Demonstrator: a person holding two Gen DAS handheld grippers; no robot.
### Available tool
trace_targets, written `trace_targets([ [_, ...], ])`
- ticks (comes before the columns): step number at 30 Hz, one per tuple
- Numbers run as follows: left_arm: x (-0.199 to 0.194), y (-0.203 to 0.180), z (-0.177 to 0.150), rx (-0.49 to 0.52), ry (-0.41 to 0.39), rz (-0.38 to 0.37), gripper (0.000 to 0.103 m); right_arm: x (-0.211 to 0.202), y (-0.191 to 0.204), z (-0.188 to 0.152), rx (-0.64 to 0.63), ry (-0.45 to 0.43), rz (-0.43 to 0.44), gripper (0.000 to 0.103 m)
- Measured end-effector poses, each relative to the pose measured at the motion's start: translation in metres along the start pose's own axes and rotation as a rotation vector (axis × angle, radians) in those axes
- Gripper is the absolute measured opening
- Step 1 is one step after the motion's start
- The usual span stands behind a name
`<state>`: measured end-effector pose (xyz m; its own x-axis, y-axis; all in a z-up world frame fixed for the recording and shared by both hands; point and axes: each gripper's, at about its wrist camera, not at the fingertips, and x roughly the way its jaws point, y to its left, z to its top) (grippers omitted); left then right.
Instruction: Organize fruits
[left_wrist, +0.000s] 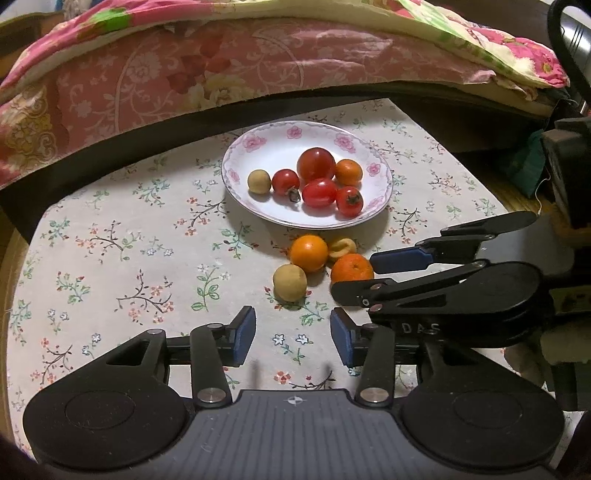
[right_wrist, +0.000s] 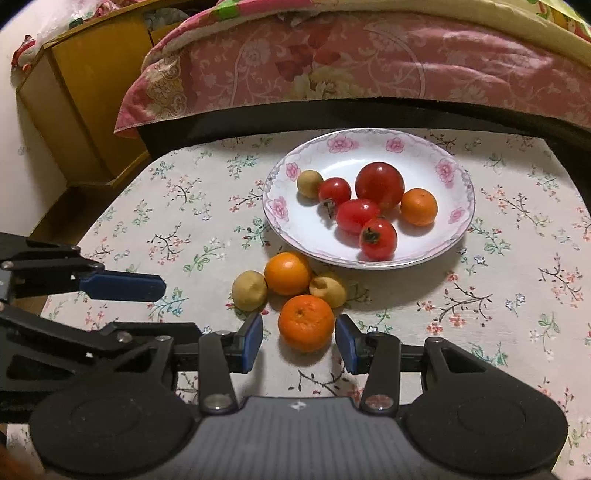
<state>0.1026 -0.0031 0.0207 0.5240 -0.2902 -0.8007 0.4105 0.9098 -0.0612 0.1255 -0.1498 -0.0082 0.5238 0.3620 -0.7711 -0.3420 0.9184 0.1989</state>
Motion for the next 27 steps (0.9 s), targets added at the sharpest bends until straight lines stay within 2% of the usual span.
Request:
trace_targets([
  [4, 0.004, 0.001, 0.001, 0.005, 0.004, 0.004, 0.054, 0.005, -0.004, 0.0, 0.013, -0.008, 0.001, 0.036],
  [8, 0.012, 0.002, 0.002, 0.012, 0.012, 0.01, 0.056, 0.007, -0.006, 0.001, 0.01, 0.002, 0.015, 0.029],
  [20, 0.041, -0.006, 0.011, 0.043, 0.008, 0.014, 0.055, -0.015, -0.021, -0.003, 0.034, 0.012, 0.004, 0.029],
  [27, 0.056, -0.005, 0.013, 0.029, 0.007, 0.037, 0.041, -0.014, -0.024, -0.009, 0.044, 0.037, 0.024, 0.029],
])
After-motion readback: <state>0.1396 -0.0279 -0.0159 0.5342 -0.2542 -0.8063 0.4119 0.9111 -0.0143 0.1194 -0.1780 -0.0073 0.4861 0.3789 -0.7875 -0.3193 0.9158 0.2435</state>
